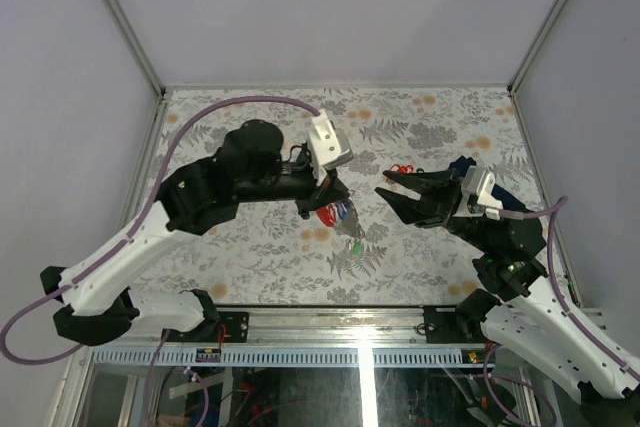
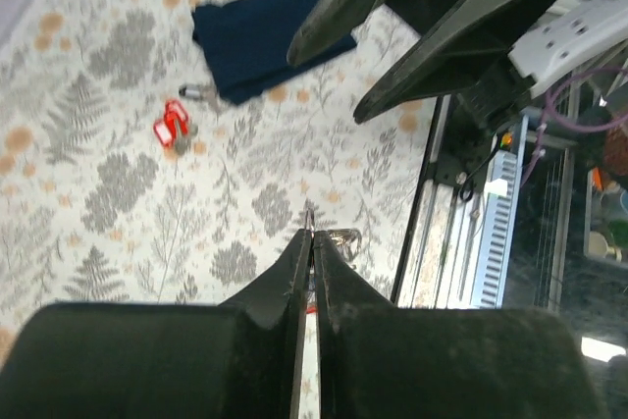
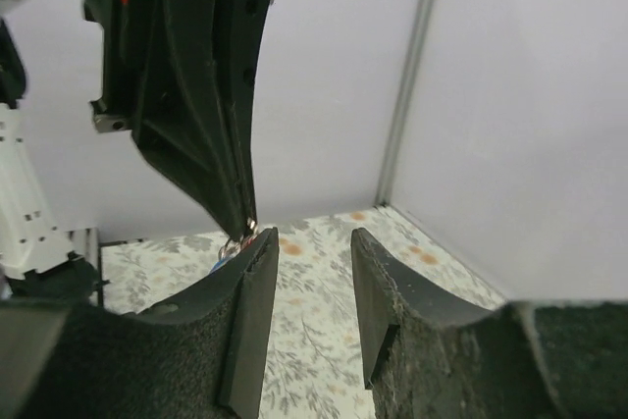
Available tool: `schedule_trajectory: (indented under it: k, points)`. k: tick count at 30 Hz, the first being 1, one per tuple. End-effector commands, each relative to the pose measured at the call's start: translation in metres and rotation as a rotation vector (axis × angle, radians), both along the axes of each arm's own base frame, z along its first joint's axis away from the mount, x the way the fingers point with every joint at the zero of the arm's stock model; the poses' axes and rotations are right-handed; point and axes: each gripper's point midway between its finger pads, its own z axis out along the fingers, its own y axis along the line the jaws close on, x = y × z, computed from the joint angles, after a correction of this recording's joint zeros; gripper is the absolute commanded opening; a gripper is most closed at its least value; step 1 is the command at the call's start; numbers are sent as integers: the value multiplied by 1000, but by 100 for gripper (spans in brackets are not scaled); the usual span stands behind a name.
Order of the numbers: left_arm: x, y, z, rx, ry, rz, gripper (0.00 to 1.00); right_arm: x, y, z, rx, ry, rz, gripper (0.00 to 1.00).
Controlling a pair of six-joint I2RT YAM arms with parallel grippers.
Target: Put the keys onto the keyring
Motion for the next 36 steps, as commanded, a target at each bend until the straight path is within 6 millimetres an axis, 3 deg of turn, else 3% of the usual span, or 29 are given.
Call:
schedule_trajectory:
  k: [1, 6, 12, 20, 27, 36]
  points:
    - [14, 8, -32, 159, 42, 73, 0, 23, -13, -7, -24, 25, -151, 42]
    - [31, 10, -61, 220, 110, 118, 0, 32, -18, -14, -45, 64, -204, 43]
    - [37, -1, -94, 219, 196, 77, 0, 50, -31, -27, -64, 152, -316, 44]
    - [69, 2, -134, 188, 344, 120, 0, 69, -44, -53, -125, 248, -442, 50]
    - [130, 27, -158, 112, 403, 267, 0, 77, -48, -73, -150, 318, -487, 53]
    - [211, 57, -210, 72, 487, 408, 0, 85, -47, -99, -195, 404, -514, 56]
